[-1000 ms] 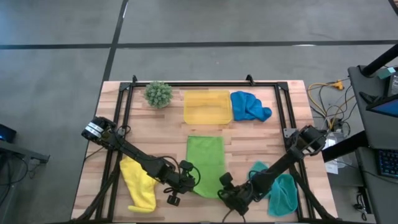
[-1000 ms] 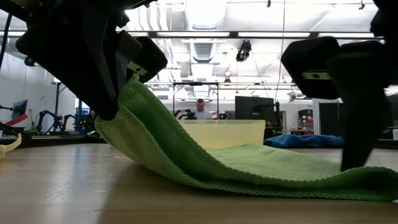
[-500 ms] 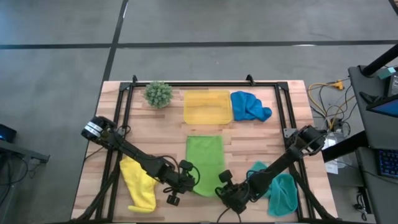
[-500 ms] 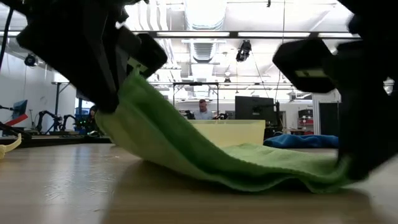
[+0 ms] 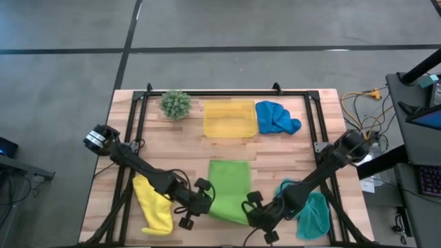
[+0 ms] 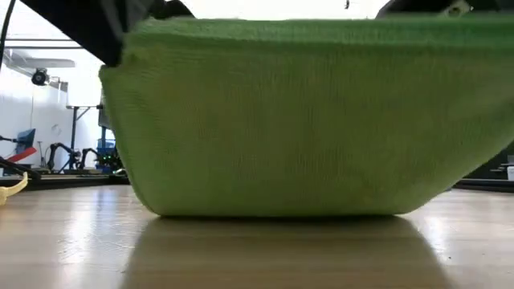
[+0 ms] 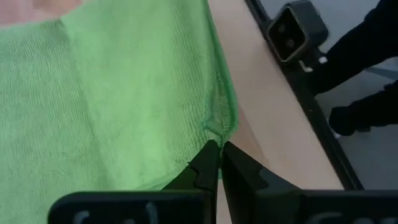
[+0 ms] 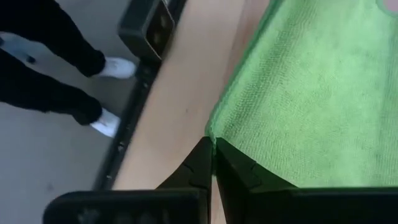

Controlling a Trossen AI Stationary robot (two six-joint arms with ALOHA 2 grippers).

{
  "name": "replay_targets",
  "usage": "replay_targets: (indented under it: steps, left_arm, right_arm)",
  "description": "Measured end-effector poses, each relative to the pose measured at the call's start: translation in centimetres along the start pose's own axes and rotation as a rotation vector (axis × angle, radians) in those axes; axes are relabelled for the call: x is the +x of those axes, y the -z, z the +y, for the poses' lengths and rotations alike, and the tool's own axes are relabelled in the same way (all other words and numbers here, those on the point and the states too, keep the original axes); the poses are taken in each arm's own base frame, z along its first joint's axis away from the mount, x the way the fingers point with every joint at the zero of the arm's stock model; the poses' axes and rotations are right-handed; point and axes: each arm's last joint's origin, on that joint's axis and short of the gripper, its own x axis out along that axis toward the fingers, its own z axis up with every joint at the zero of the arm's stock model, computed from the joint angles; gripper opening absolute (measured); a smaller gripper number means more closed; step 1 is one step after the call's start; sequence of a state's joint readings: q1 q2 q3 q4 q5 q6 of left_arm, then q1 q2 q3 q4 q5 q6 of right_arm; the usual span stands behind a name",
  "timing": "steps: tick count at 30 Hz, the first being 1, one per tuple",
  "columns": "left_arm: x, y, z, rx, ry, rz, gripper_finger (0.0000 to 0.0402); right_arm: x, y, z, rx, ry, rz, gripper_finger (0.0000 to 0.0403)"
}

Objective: Fold microfiber towels
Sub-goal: Fold the green towel

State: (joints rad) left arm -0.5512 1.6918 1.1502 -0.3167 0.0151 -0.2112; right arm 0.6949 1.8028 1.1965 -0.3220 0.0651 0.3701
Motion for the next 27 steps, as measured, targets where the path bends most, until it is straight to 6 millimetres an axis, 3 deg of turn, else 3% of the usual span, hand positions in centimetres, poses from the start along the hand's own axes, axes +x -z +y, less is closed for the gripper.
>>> replay_targets:
  steps: [7, 17, 27]
  left_arm:
    - [0.3, 1.2, -0.1, -0.06, -0.004, -0.031, 0.0]
    - [-1.3, 2.0, 0.9, -0.08, -0.089, -0.102, 0.0]
    - [-1.2, 2.6, 3.3, -0.126, -0.182, -0.094, 0.0]
  right_arm:
    - [-1.4, -0.4, -0.3, 0.047, -0.024, -0.042, 0.0009]
    - [-3.1, 1.0, -3.2, 0.111, 0.012, -0.054, 0.0009]
    - [-3.7, 2.4, -6.7, 0.168, 0.065, -0.053, 0.0009]
